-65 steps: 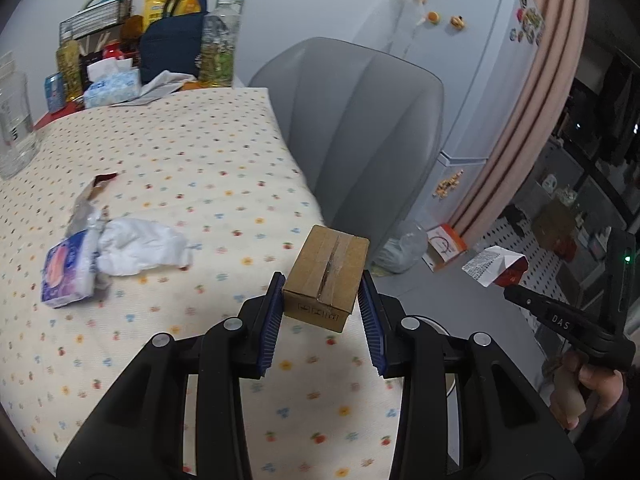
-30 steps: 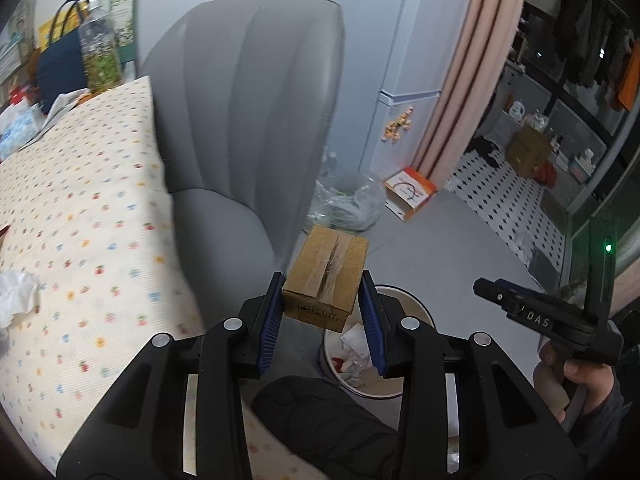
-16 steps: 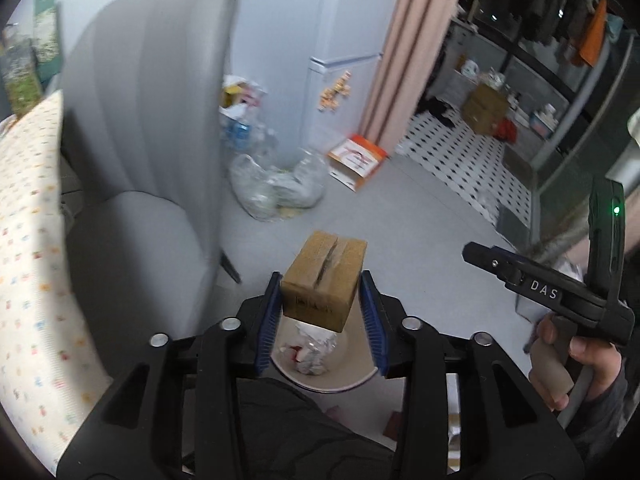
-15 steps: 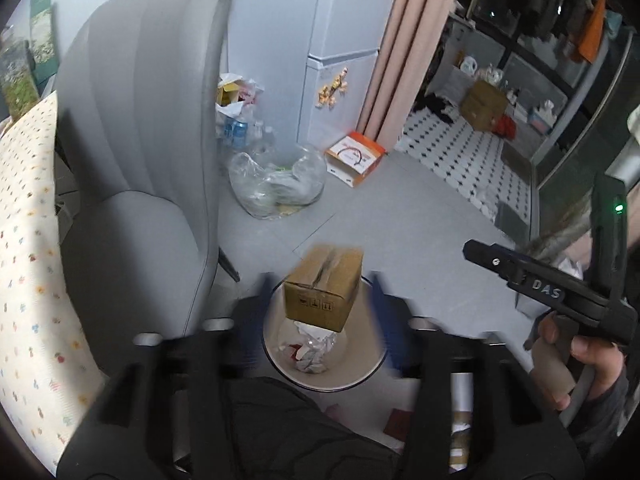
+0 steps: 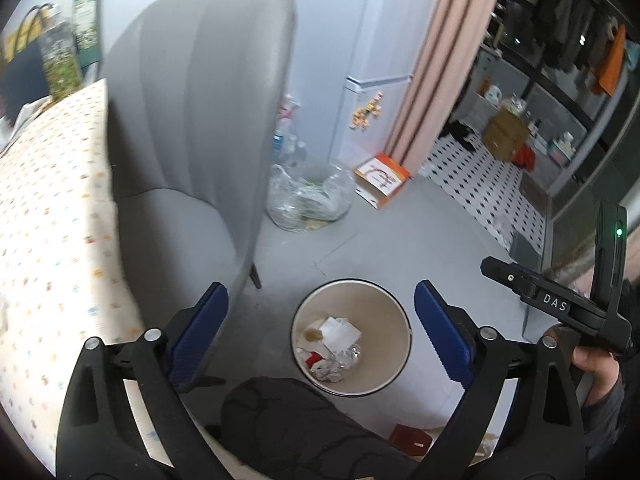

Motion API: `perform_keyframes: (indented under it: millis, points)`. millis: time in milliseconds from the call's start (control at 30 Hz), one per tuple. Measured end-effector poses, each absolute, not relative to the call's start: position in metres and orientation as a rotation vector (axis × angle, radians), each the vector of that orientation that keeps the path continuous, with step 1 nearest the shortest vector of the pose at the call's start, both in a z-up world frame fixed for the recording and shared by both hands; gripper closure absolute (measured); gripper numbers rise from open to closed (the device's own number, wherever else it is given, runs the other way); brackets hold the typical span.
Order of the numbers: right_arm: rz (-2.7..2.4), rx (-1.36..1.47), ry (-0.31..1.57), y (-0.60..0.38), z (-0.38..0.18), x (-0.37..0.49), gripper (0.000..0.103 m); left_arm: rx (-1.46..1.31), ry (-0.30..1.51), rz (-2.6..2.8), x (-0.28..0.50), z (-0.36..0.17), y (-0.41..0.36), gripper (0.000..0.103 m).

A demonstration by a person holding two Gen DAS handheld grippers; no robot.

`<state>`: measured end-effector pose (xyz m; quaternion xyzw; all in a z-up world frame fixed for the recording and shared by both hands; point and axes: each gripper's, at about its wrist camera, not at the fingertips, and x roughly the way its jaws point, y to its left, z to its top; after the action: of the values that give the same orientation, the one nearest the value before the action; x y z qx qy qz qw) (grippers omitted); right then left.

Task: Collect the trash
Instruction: 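Move both open grippers back over the table toward the tissue pack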

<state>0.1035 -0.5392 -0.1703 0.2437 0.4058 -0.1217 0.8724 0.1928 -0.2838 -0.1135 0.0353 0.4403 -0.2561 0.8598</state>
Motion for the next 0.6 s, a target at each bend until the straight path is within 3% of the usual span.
perform_keyframes:
  millis: [400,600]
  points:
    - [-0.168,0.44,0.82,-0.481,-0.141,0.126,0.01,-0.018,0.86,-0.422,0.185,-0.091,-0.205,0.009]
    - [-0.106,0.387,0.808,-0.442,-0.124,0.134,0.008,-0.076,0.834,-0.363,0.178,-0.084,-0.162,0.008]
